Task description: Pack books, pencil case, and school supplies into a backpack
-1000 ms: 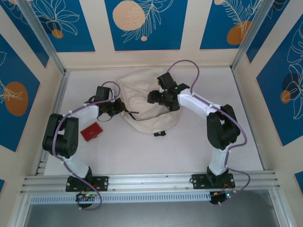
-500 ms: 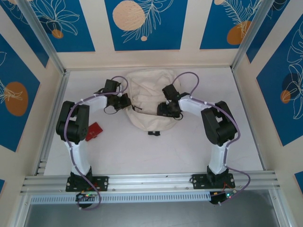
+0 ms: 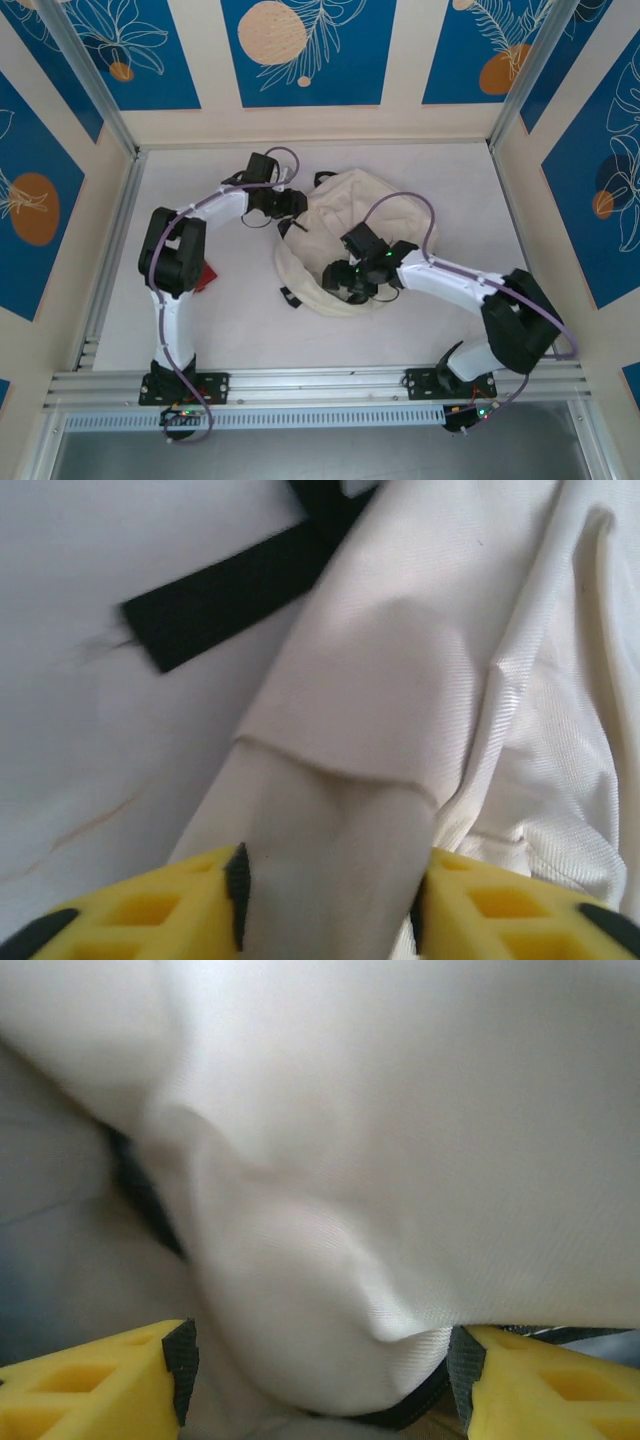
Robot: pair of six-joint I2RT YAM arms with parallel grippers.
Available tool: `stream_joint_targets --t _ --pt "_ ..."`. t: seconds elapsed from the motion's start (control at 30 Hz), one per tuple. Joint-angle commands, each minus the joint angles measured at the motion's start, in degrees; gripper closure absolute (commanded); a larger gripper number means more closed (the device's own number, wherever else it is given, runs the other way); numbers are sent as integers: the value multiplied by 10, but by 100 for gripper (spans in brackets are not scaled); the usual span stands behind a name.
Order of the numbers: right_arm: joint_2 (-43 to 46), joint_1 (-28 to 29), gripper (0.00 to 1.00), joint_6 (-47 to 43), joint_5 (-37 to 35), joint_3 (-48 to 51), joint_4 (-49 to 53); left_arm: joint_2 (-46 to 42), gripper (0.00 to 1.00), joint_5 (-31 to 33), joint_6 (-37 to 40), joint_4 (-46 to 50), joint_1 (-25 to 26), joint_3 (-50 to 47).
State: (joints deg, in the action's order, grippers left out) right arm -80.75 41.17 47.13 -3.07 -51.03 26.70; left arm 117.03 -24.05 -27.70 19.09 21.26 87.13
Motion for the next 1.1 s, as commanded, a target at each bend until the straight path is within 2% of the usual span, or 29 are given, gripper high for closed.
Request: stream_joint_targets --t 0.0,0.17,0.33,0.43,0.6,0.73,0.83,0.93,1.07 --pt "38 -26 31 -49 -9 -51 14 -96 44 50 22 66 -9 -5" --pt "-15 -77 32 -117 84 -93 -38 -211 35 73 19 75 -4 -116" --pt "-125 -87 45 -201 131 -183 -57 -285 33 79 3 82 -1 -218" --pt "-202 -87 51 -239 151 -244 -59 -287 33 58 -19 67 -1 -250" --pt "-303 -88 51 -275 167 -325 -66 -256 33 14 -91 -9 -1 -271" --pt "-366 -93 52 -318 196 -377 -56 -237 34 6 -119 -47 -1 -271" --pt "-388 -96 56 -354 210 -389 -50 -229 38 14 -122 -48 -1 -271" --pt "-397 -97 61 -389 202 -394 -43 -223 47 11 -119 -51 -1 -277" --pt "-409 -97 62 -426 200 -405 -40 -224 69 -8 -113 -69 -1 -289"
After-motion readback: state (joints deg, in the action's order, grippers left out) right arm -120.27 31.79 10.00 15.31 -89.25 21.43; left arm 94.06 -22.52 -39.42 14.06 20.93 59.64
